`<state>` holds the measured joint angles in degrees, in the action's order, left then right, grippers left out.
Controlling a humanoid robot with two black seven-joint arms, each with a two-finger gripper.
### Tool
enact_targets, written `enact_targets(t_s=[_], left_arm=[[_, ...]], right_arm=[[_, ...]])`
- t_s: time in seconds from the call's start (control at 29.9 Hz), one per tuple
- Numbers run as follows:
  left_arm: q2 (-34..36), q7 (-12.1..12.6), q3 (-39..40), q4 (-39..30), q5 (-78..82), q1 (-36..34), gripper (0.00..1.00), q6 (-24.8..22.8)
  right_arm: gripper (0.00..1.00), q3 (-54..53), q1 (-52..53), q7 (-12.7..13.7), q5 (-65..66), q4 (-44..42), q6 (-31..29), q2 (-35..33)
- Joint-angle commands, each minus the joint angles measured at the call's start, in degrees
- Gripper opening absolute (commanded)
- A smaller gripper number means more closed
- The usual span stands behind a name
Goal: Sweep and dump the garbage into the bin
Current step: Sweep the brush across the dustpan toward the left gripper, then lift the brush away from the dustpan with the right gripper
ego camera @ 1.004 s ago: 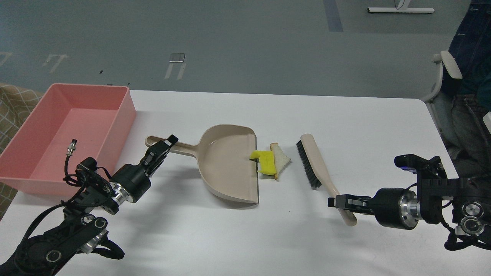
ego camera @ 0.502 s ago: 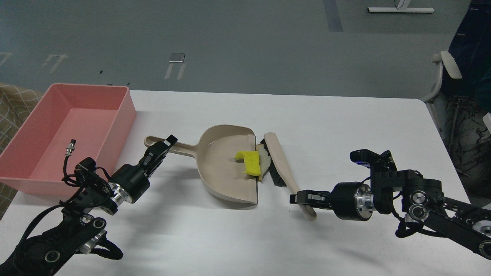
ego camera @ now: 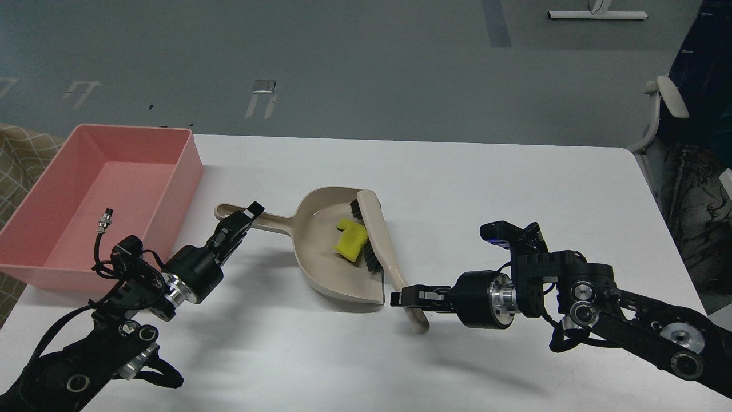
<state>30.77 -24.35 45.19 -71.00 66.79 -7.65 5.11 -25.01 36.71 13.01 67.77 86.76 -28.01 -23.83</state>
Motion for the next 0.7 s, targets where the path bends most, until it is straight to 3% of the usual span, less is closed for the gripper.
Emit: enact_targets(t_s=[0.0,0.4,0.67], left_arm=[[-0.01,0.00,-0.01,-0.02,0.00,-0.08,0.00,-0.01],[-0.01,0.00,-0.01,-0.02,-0.08,0.00,0.00,-0.01],[-0.54,-0.52,0.34,0.42,-1.66,0.27,0.00,-0.10]], right_arm=[[0.00,-0.13,0.82,0.00,-0.09,0.17,0.01,0.88],[0.00,-0.21,3.80,0.09,-0.35,0.34,0.01,2.29],[0.00,-2.15,6.00,0.09,-0.88,0.78,0.01,-0.52]])
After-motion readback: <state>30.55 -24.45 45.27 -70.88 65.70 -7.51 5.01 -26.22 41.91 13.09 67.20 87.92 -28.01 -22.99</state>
